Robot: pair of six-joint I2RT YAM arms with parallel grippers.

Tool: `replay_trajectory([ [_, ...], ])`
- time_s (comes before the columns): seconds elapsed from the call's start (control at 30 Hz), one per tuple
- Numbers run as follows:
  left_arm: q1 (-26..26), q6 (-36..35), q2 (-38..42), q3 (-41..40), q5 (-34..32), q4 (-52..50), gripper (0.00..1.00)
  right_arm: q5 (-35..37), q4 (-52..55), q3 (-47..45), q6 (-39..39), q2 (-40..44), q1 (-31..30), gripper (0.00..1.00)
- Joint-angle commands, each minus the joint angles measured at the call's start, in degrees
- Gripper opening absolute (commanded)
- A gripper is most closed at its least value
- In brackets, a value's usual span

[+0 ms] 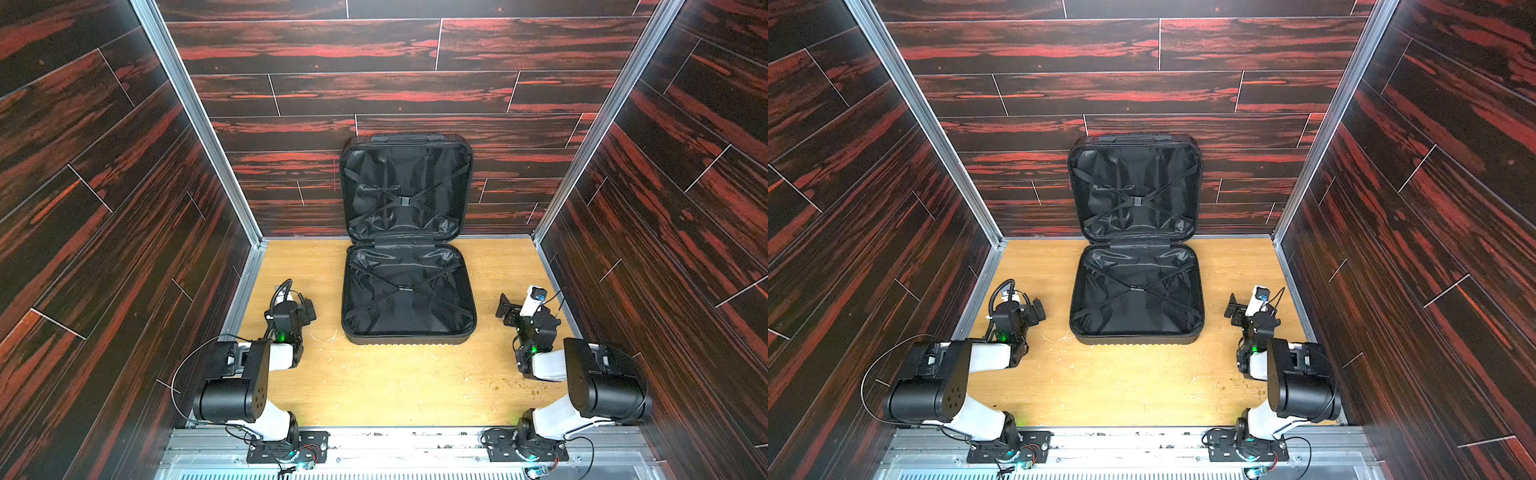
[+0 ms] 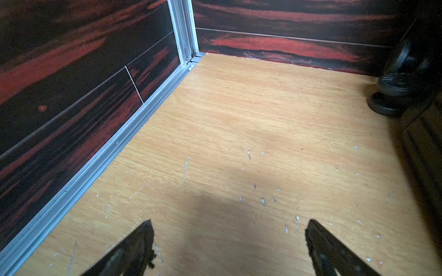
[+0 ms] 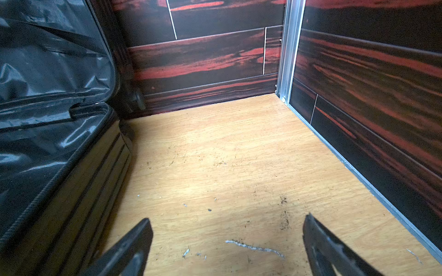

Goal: Close the suitcase zippers
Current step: Close the suitcase at the center of the board.

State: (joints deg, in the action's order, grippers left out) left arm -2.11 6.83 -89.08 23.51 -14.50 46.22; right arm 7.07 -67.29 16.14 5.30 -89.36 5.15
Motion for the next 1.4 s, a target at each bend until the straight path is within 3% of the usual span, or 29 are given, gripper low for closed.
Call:
replay_trajectory([
  [0.0,0.2,-0.5,1.3,0.8,0.3,-0.1,1.0,0.3,-0.3,0.6,-0.2,-0.2,-0.2,0.99],
  [0.77,0.2,-0.3,3.3,0.4,-0.1,-0.3,1.0,0.5,-0.9,0.3,-0.3,-0.1,-0.2,0.99],
  [0.9,0.2,1.6,10.9,1.3,-3.9,-9.0,1.0,2.6,-0.2,-1.0,0.6,3.2,-0.2,0.99],
  [0.97,0.2,5.3,15.6,4.0,-5.1,-18.9,1.0,4.2,2.1,-1.2,1.0,6.0,-0.2,0.99],
  [1.1,0.2,16.1,21.9,11.0,1.7,-37.3,1.0,6.0,6.8,-1.3,1.6,12.1,-0.2,0.99],
  [1.2,0.8,22.5,22.6,13.5,13.9,-41.0,0.94,5.0,11.7,-0.7,2.5,16.4,-0.2,0.99],
  [1.37,5.6,27.3,19.2,18.3,25.7,-47.3,0.91,-3.9,34.5,9.6,4.0,22.9,-0.3,0.99],
])
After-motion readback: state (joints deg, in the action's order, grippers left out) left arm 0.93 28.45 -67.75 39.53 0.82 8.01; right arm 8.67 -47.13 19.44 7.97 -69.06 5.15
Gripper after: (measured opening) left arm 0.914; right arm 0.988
